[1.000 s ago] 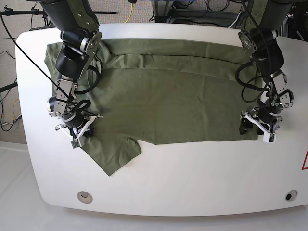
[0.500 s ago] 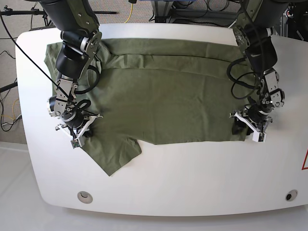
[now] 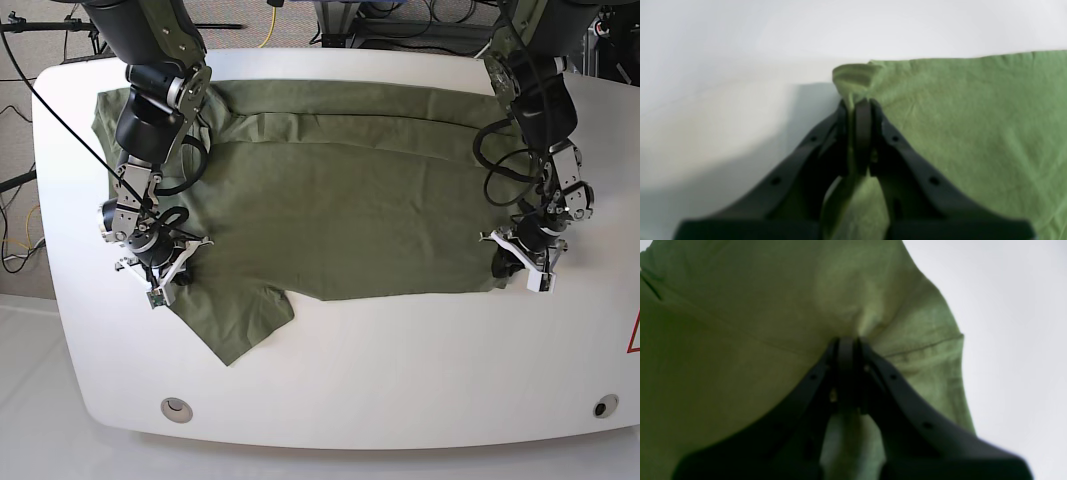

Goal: Fold the T-shirt properly
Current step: 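Close both grippers on the shirt's side edges near the hem, then adjust the right gripper's grip on the shirt edge by the sleeve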

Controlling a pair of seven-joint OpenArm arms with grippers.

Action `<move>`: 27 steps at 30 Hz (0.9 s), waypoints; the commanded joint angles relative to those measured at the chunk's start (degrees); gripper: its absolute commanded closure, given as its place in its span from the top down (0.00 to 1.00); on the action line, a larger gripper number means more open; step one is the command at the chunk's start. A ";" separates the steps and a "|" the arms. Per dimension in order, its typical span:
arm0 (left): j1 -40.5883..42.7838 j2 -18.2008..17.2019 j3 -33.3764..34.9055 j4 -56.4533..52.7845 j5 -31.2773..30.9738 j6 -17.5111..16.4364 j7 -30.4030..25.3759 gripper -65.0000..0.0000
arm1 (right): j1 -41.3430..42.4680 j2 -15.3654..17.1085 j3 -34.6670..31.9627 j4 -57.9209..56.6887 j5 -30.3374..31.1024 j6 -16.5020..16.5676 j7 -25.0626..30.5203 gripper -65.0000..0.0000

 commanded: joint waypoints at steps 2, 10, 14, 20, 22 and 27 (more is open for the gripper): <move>-0.74 -1.12 -0.02 2.09 1.18 -0.03 1.71 0.03 | 0.15 0.02 -0.16 -0.03 -2.90 0.58 -4.65 0.00; -2.15 -1.29 0.15 2.27 1.36 -0.03 1.71 0.03 | -0.11 -1.12 -0.08 6.48 -2.81 0.58 -6.24 0.00; -2.15 -1.38 0.15 2.27 1.44 -0.03 1.71 0.03 | -0.11 -1.82 -0.08 10.61 -2.72 0.58 -8.87 0.05; -2.06 -1.21 0.15 2.27 1.44 -0.03 1.71 0.03 | -0.11 -2.61 -0.08 14.74 -2.72 0.58 -9.67 0.45; -2.06 -1.21 0.15 2.27 1.44 -0.03 1.71 0.03 | -0.11 -2.88 -0.08 15.62 -2.72 0.58 -9.67 0.56; -1.97 -1.21 0.15 2.27 1.53 -0.03 1.71 0.03 | -0.20 -3.05 -0.08 16.67 -2.72 0.58 -9.67 0.68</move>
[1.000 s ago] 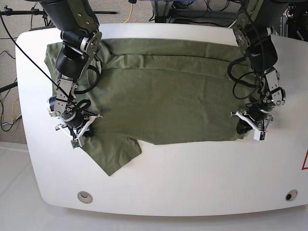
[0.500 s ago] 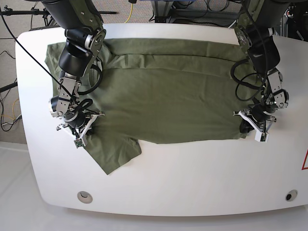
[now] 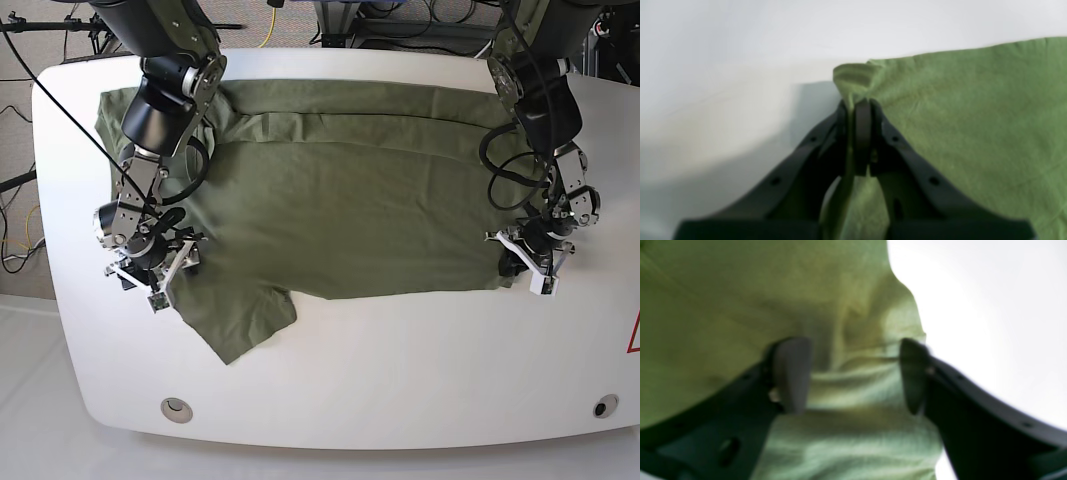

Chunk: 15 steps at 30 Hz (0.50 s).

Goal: Fold the T-shirt properly
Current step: 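Adjust the right gripper's grip on the shirt edge by the sleeve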

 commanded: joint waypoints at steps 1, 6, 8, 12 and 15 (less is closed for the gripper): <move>-1.27 -0.68 0.00 0.89 -0.26 0.10 -0.72 0.03 | 1.72 0.38 -0.10 1.31 0.66 -0.07 1.31 0.67; -1.27 -0.77 0.09 0.89 -0.26 0.10 -0.72 0.03 | 2.34 0.64 -0.10 1.05 0.66 -0.07 1.39 0.67; -1.27 -0.77 0.09 0.89 -0.26 0.10 -0.72 0.03 | 2.95 0.82 0.60 0.78 0.66 -0.07 1.39 0.67; -1.27 -0.86 0.09 0.89 -0.26 0.10 -0.72 0.03 | 4.27 0.82 5.79 0.61 0.75 -0.07 1.66 0.67; -1.19 -0.86 0.09 0.89 -0.26 0.10 -0.72 0.03 | 6.73 0.82 10.54 -1.15 0.75 -0.07 1.66 0.67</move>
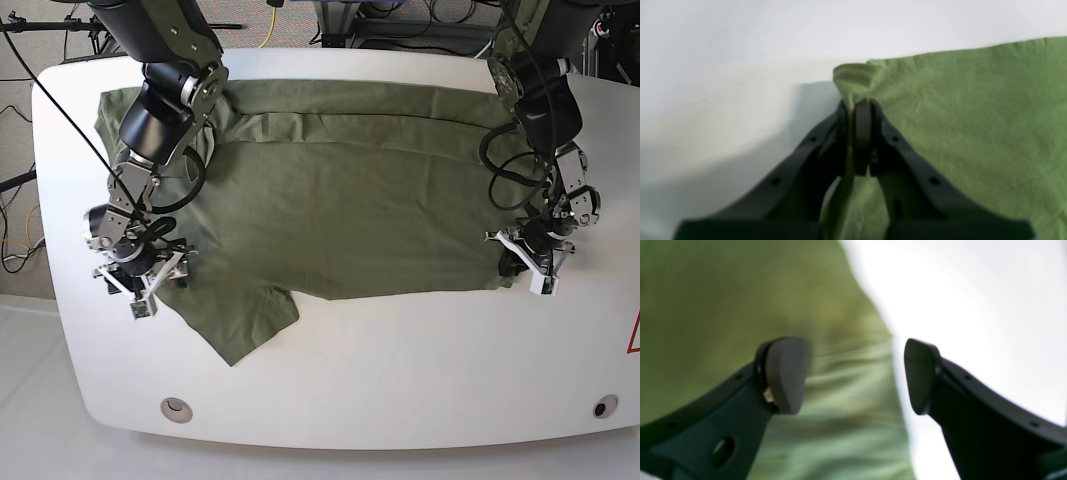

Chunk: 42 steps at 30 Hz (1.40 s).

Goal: Fold the T-shirt properly
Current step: 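Adjust the right gripper's grip on the shirt edge by the sleeve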

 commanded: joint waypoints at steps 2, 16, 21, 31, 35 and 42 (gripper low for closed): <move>-1.21 -0.79 0.09 0.89 -0.26 0.10 -0.72 0.03 | 5.00 1.87 5.40 -2.74 0.64 -0.49 1.29 0.67; -1.21 -0.88 0.09 0.89 -0.17 0.10 -0.72 0.03 | 12.82 8.55 17.44 -20.67 0.64 -0.49 -1.00 0.67; -1.21 -0.97 0.09 0.89 -0.17 0.10 -0.72 0.03 | 13.08 8.64 19.03 -22.43 0.64 -0.49 -2.41 0.67; -1.21 -0.88 0.09 0.89 -0.17 0.10 -0.72 0.03 | 12.91 7.59 19.11 -22.87 0.64 -0.49 -6.36 0.67; -1.21 -0.88 0.09 0.80 -0.17 0.10 -0.72 0.03 | 12.82 7.06 19.11 -22.61 0.64 -0.49 -8.21 0.67; -1.21 -0.88 0.09 0.80 -0.17 0.10 -0.72 0.03 | 12.73 6.09 19.11 -22.78 0.55 -0.49 -8.74 0.67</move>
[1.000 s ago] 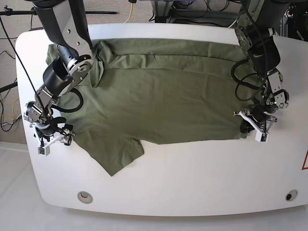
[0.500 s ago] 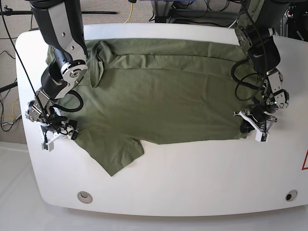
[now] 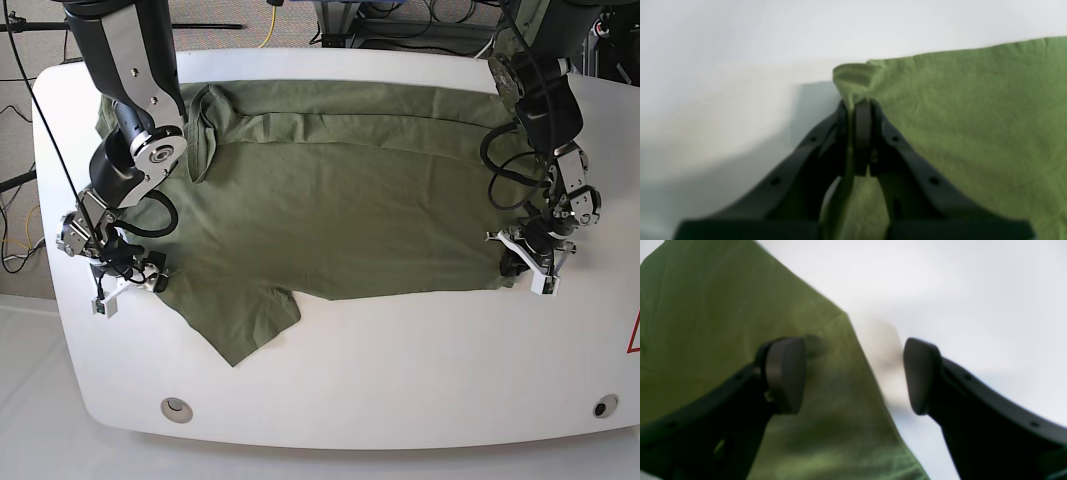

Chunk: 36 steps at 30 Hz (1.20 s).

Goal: Fold the T-shirt properly
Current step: 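Adjust the right gripper's grip on the shirt edge by the sleeve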

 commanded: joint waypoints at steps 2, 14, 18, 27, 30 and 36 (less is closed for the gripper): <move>-1.23 -0.75 0.07 0.80 -0.19 0.07 -0.54 0.03 | 1.17 -0.91 -0.25 0.28 -0.39 0.14 -1.48 0.67; -1.23 -0.75 0.07 0.80 -0.19 0.07 -0.54 0.03 | 1.17 -3.01 -0.60 0.36 -0.74 0.14 -1.57 0.67; -1.23 -0.75 0.07 0.80 -0.19 0.07 -0.54 0.03 | 1.08 -3.28 -0.60 0.19 -0.74 0.14 -1.57 0.67; -1.23 -0.75 0.07 0.80 -0.19 0.07 -0.54 0.03 | -0.24 -3.98 -0.69 0.45 -0.74 0.14 -1.57 0.49; -1.23 -0.75 0.07 0.80 -0.19 0.07 -0.54 0.03 | -0.41 -3.89 -0.69 0.45 -0.74 0.14 -1.57 0.25; -1.23 -0.75 0.07 0.80 -0.19 0.07 -0.54 0.03 | -0.41 -3.89 -0.69 0.45 -0.83 0.14 -1.48 0.00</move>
